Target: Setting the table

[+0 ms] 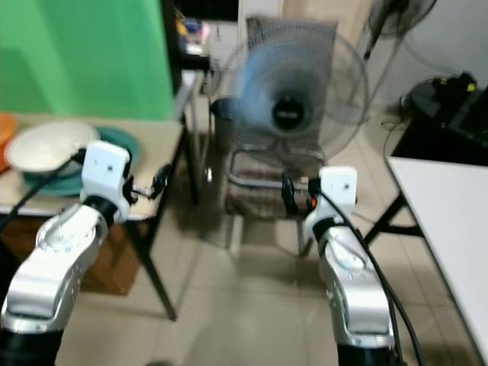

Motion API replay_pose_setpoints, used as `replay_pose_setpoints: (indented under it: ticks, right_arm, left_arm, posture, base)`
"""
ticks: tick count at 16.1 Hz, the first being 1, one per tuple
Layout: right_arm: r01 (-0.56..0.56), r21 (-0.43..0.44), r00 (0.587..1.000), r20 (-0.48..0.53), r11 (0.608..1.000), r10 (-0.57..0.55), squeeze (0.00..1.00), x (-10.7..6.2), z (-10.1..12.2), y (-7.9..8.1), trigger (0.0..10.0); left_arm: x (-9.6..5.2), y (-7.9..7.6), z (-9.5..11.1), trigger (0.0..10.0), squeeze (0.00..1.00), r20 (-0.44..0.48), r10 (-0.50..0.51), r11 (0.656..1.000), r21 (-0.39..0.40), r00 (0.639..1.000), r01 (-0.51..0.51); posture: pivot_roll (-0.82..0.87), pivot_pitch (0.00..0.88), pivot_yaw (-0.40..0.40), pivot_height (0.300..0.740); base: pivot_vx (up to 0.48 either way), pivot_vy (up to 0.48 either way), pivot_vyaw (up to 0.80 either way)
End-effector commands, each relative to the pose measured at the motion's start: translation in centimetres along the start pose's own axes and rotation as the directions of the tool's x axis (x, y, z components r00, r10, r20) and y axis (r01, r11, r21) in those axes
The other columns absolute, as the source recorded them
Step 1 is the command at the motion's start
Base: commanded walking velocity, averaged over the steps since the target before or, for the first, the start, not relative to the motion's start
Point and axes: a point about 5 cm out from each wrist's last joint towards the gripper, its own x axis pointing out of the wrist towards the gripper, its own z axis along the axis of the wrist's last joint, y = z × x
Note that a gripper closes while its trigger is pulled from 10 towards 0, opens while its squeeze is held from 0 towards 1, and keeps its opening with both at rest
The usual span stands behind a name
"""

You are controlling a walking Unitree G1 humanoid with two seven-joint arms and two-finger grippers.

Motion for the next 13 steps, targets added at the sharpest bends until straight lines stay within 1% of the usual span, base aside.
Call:
replay_pose_setpoints:
  ticks: [1, 9, 10, 13]
  right_arm:
    - [-0.019, 0.012, 1.000, 0.016, 1.000, 0.019, 0.00, 0.20, 0.49, 0.53, 10.0]
    - [-0.075, 0.120, 0.997, 0.010, 0.990, 0.075, 0.00, 0.08, 0.40, 0.99, 10.0]
    - [-0.073, 0.141, 0.997, 0.009, 0.987, 0.072, 0.00, 0.04, 0.36, 1.00, 10.0]
    - [-0.066, 0.123, 0.998, 0.001, 0.990, 0.067, 0.00, -0.02, 0.15, 1.03, 10.0]
  left_arm:
    - [-0.13, 0.62, -0.25, 10.0, 0.00, -0.016, 0.021, 1.000, 0.011, 1.000, -0.021]
    - [-0.01, 0.63, -0.22, 10.0, 0.00, -0.016, 0.017, 1.000, 0.016, 1.000, -0.017]
    - [0.01, 0.60, -0.12, 10.0, 0.00, -0.009, 0.013, 1.000, 0.019, 1.000, -0.013]
    - [0.17, 0.37, -0.01, 10.0, 0.00, -0.009, 0.011, 1.000, 0.017, 1.000, -0.011]
  posture:
    - [0.11, 0.000, -0.047, 0.740]
    - [0.11, 0.000, -0.046, 0.740]
    - [0.11, 0.000, -0.041, 0.740]
    - [0.11, 0.000, -0.038, 0.740]
  base:
    - [0.000, 0.394, 0.00]
    - [0.000, 0.396, 0.00]
    - [0.000, 0.000, 0.00]
    - [0.000, 0.000, 0.00]
